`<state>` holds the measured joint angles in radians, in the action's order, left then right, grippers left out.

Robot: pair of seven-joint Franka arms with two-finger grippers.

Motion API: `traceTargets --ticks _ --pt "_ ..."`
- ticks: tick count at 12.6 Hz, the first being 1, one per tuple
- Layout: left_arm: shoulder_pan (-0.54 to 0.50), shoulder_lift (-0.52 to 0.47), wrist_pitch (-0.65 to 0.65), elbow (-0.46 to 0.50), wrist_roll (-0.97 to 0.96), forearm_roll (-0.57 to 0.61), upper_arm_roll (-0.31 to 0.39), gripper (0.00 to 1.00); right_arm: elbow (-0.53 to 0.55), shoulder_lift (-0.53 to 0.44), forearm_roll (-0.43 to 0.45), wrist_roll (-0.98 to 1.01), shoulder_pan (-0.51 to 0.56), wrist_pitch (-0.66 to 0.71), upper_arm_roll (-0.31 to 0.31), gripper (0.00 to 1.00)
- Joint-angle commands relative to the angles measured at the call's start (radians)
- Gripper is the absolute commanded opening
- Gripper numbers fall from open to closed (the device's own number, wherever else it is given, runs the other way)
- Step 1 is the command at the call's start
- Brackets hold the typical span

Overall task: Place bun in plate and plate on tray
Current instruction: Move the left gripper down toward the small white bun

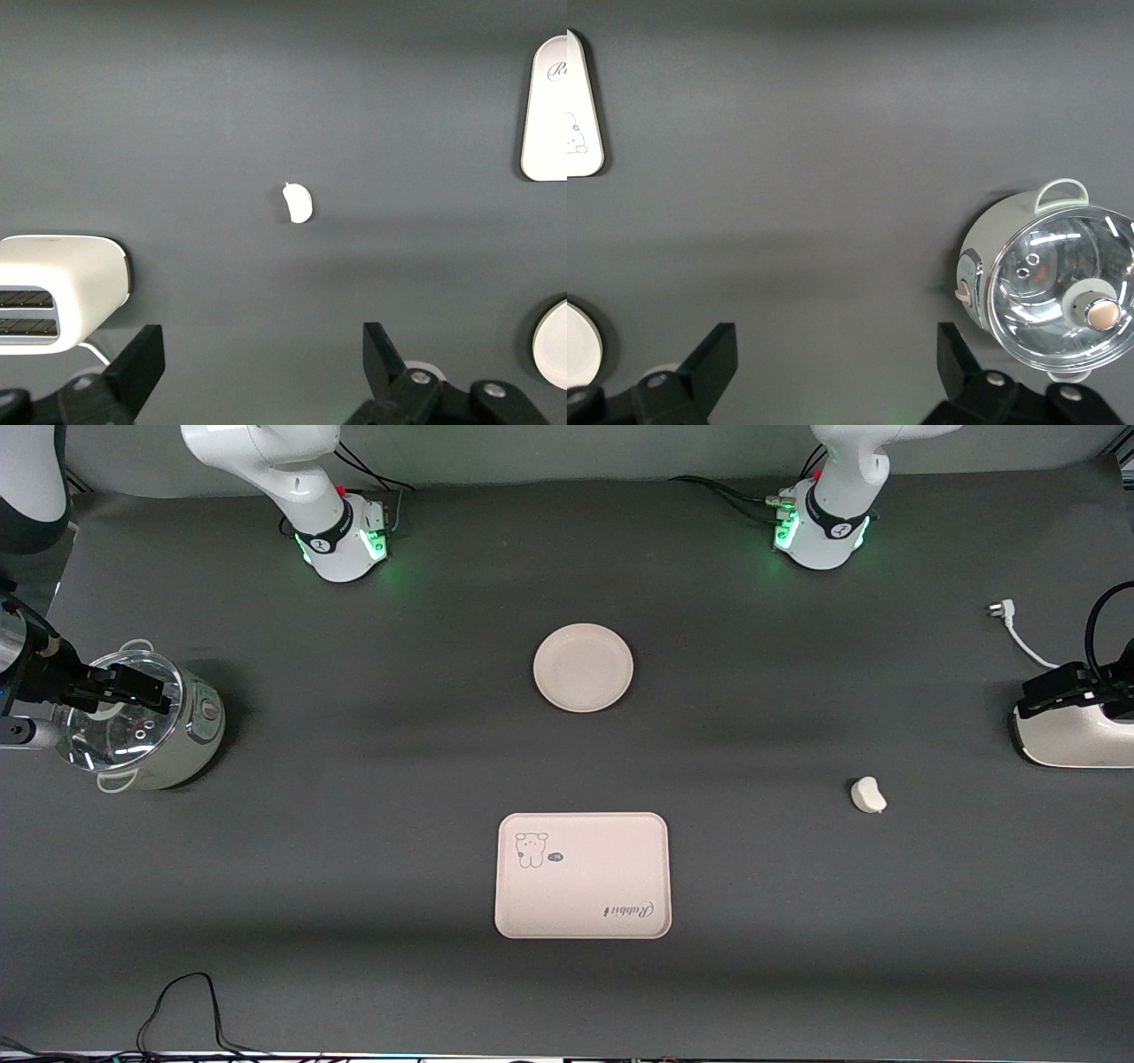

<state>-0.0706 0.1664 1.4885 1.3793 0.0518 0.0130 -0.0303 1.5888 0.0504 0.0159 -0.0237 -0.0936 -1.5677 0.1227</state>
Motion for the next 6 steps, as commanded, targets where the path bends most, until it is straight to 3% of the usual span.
traceTargets --ticks 1,4,6 --pt "0.003 -0.012 -0.017 -0.002 0.016 -0.011 0.006 1.00 0.042 -0.041 0.030 0.013 -0.012 -0.021 -0.002 1.00" --pt "0.006 -0.001 -0.014 0.001 0.017 -0.010 0.006 1.00 0.049 -0.043 0.026 0.011 -0.011 -0.022 0.000 1.00" --pt "0.011 0.021 0.027 0.073 0.004 -0.010 0.006 1.00 0.048 -0.041 0.024 0.011 -0.011 -0.022 0.000 1.00"
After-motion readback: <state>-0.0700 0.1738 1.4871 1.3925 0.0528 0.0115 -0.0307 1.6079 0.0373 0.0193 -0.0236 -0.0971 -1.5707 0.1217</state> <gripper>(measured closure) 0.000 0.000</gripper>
